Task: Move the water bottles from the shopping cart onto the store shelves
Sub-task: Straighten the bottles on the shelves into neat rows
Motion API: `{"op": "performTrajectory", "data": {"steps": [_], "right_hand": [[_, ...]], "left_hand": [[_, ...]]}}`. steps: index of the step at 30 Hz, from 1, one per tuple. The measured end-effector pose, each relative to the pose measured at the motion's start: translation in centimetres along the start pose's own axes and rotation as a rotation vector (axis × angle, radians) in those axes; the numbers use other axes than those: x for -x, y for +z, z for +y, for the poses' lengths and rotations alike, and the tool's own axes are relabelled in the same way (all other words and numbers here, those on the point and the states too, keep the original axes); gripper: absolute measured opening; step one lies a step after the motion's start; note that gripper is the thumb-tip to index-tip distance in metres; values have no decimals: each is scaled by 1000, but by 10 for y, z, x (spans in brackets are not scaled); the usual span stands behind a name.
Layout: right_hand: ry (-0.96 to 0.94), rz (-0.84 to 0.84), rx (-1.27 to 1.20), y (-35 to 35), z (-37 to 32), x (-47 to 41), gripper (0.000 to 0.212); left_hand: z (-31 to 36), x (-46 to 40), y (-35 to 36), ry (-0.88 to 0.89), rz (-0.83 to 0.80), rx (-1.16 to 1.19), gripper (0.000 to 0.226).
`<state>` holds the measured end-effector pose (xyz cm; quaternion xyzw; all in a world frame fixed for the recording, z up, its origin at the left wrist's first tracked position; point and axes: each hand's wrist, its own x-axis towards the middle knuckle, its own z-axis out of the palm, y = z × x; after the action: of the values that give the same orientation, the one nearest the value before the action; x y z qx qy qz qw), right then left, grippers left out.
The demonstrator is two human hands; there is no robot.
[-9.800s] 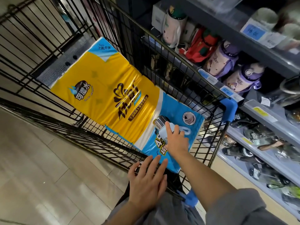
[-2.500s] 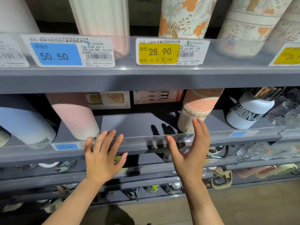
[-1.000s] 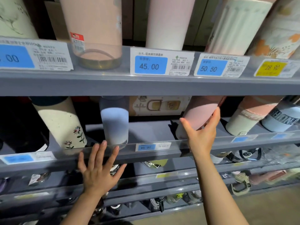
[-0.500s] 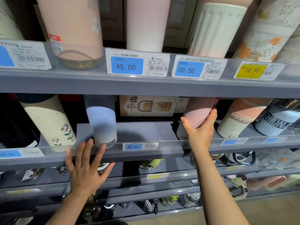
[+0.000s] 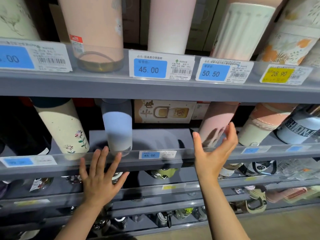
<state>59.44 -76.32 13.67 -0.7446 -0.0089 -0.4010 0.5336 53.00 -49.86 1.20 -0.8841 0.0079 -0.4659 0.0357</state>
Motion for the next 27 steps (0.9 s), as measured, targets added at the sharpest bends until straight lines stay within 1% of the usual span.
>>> {"op": "performTrajectory", "data": {"steps": [2, 4, 6, 8, 9, 12, 14, 17, 19, 21, 25, 27], "right_hand": [[-49, -82, -30, 12, -18, 20, 75], [-92, -242, -106, 30, -38, 44, 74], [-90, -419, -194, 51, -55, 64, 78], [-61, -528, -202, 75, -70, 75, 87], [-63, -541, -180, 87, -76, 78, 91], [-78, -490, -113, 117, -90, 86, 95], [-84, -447, -52, 131, -96, 91, 94], [-90, -360, 35, 141, -95, 93, 90], [-39, -384, 25, 142, -93, 90, 89], [14, -417, -1, 141, -90, 85, 89], [62, -385, 19, 125, -79, 72, 95], [60, -353, 49, 113, -74, 64, 98]], "left_hand": [[0, -1, -1, -1, -1, 2, 71], [0, -1, -2, -2, -24, 11, 67], [0, -1, -3, -19, -64, 31, 64], [-1, -2, -5, -42, -106, 32, 62], [-1, -3, -6, -48, -121, 29, 60], [0, -5, -7, -67, -116, 25, 55], [-1, -6, -7, -66, -117, 6, 54], [-2, -5, -6, -48, -103, -6, 43], [-1, -4, -5, -47, -79, 13, 41], [-1, -4, -4, -42, -52, 25, 46], [-3, -1, 1, 8, 20, 1, 60], [-4, -1, 3, 21, 45, 12, 59]]}}
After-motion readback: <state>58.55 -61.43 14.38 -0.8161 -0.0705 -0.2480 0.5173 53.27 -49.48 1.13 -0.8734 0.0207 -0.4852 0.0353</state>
